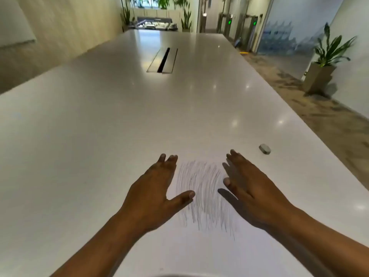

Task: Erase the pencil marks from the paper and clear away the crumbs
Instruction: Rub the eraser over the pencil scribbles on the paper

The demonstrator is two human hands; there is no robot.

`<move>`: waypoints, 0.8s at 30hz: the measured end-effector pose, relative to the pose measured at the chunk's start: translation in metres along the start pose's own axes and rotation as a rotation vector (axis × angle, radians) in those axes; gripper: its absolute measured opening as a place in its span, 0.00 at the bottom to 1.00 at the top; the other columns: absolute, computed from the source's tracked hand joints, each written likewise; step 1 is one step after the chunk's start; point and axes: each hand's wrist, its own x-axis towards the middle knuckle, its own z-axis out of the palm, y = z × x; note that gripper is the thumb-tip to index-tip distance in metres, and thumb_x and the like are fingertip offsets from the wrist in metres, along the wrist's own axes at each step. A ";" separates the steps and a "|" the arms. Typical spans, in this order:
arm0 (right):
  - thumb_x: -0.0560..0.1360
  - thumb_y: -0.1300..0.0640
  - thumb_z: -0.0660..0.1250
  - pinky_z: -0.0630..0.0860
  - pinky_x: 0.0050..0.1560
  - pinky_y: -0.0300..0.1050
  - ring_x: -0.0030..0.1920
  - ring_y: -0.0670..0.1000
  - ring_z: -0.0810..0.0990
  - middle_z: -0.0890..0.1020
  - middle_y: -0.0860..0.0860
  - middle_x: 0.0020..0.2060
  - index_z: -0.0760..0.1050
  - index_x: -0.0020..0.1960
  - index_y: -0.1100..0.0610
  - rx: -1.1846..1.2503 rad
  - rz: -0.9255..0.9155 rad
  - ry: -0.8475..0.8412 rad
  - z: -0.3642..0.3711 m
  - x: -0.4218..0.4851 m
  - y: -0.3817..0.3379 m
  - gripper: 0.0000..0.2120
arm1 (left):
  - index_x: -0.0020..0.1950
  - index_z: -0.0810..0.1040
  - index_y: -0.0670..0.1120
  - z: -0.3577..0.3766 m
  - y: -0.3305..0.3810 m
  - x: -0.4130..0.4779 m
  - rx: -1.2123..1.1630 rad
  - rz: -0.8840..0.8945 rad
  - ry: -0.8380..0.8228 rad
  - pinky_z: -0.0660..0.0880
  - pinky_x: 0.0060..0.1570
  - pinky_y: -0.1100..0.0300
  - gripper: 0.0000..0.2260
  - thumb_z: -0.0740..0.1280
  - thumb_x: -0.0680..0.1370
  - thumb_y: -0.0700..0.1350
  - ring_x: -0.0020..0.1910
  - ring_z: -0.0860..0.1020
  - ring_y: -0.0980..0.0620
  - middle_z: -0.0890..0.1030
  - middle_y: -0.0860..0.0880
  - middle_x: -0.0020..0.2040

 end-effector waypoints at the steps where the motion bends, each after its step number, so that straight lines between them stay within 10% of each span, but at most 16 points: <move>1: 0.72 0.26 0.45 0.51 0.78 0.42 0.77 0.38 0.48 0.50 0.40 0.79 0.49 0.80 0.46 -0.037 0.002 -0.030 0.003 -0.002 0.001 0.41 | 0.81 0.44 0.58 0.002 -0.003 0.000 0.013 0.028 -0.018 0.52 0.75 0.59 0.45 0.51 0.71 0.79 0.76 0.39 0.65 0.42 0.64 0.78; 24: 0.73 0.25 0.47 0.54 0.72 0.35 0.75 0.37 0.55 0.64 0.40 0.73 0.68 0.74 0.49 -0.069 0.024 0.056 0.012 -0.001 0.008 0.40 | 0.81 0.49 0.56 0.015 -0.015 0.002 0.158 0.087 -0.028 0.40 0.71 0.65 0.39 0.46 0.74 0.74 0.74 0.38 0.65 0.45 0.60 0.80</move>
